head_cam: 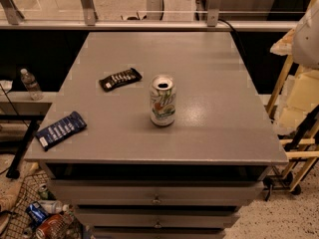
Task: Move 7up can near rxbar chocolate
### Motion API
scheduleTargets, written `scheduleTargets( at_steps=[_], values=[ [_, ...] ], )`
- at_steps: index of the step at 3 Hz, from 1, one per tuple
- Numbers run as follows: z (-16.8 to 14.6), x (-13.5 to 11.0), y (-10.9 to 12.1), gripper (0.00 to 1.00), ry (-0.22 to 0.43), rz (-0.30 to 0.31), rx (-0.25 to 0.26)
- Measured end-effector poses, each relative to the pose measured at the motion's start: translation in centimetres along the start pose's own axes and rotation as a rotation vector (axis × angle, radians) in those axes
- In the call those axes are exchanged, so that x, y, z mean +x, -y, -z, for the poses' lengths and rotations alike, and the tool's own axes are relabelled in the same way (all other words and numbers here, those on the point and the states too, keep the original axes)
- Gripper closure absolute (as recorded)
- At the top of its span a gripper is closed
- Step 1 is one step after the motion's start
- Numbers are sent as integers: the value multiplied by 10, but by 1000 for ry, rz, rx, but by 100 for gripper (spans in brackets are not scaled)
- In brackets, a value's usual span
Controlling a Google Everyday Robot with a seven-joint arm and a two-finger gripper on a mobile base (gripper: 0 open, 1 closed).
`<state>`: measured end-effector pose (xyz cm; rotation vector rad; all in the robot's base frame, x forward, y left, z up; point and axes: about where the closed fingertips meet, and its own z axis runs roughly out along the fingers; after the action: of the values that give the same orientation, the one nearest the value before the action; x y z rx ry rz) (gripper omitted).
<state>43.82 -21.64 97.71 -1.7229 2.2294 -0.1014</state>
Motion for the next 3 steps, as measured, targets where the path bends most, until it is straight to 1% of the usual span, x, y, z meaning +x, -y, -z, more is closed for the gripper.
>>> scheduleTargets(
  at_steps=[1,2,3],
  values=[
    [0,0,0,0,0,0,0],
    [-11,-5,-2,0,88,-22,-19],
    [-69,1,-1,0,296,-52,-64]
  ],
)
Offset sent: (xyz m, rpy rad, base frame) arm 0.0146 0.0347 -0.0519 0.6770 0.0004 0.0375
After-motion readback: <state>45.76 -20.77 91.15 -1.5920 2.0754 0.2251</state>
